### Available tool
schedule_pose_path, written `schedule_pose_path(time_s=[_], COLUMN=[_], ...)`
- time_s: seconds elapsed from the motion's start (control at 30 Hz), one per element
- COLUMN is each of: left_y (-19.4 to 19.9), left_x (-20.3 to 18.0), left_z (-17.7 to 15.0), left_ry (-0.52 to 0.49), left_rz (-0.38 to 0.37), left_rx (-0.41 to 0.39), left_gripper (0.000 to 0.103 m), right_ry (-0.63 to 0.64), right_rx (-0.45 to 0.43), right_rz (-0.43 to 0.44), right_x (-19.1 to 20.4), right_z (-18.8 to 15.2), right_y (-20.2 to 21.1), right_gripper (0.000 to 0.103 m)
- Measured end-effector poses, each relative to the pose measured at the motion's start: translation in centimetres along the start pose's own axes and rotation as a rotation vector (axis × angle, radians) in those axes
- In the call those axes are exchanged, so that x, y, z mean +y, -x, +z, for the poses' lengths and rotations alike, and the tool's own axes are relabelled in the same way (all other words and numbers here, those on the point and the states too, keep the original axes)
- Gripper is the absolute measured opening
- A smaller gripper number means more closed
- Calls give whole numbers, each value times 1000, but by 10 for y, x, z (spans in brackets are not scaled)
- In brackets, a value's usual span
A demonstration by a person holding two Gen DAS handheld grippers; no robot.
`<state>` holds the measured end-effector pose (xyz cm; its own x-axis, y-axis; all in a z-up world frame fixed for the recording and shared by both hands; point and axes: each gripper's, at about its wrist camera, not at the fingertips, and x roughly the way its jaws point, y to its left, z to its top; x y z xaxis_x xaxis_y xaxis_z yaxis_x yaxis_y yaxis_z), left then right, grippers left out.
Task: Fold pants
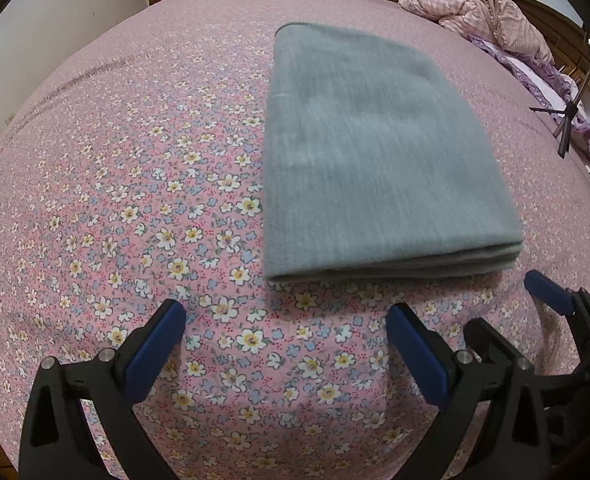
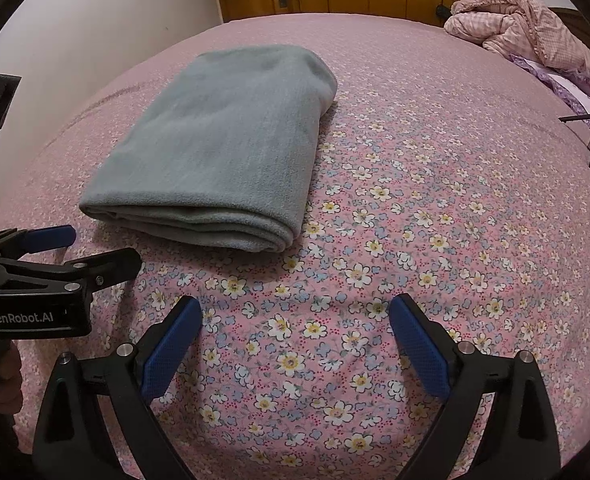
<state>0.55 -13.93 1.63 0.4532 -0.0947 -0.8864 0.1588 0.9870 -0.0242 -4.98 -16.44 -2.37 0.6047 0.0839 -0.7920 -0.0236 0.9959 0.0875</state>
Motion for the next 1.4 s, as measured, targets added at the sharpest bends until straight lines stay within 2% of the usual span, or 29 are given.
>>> schedule_pose_path(time_s=[1.4], left_y=[-1], left_x=[0], left_z=[0], left_ry=[5], left_rz=[-3], left_rx=[-2], left_gripper=[103], right_ry=[17], right_rx=[-7], right_rz=[-7], right_x=[6], right_z=[-1], right_y=[1], right_gripper=[101])
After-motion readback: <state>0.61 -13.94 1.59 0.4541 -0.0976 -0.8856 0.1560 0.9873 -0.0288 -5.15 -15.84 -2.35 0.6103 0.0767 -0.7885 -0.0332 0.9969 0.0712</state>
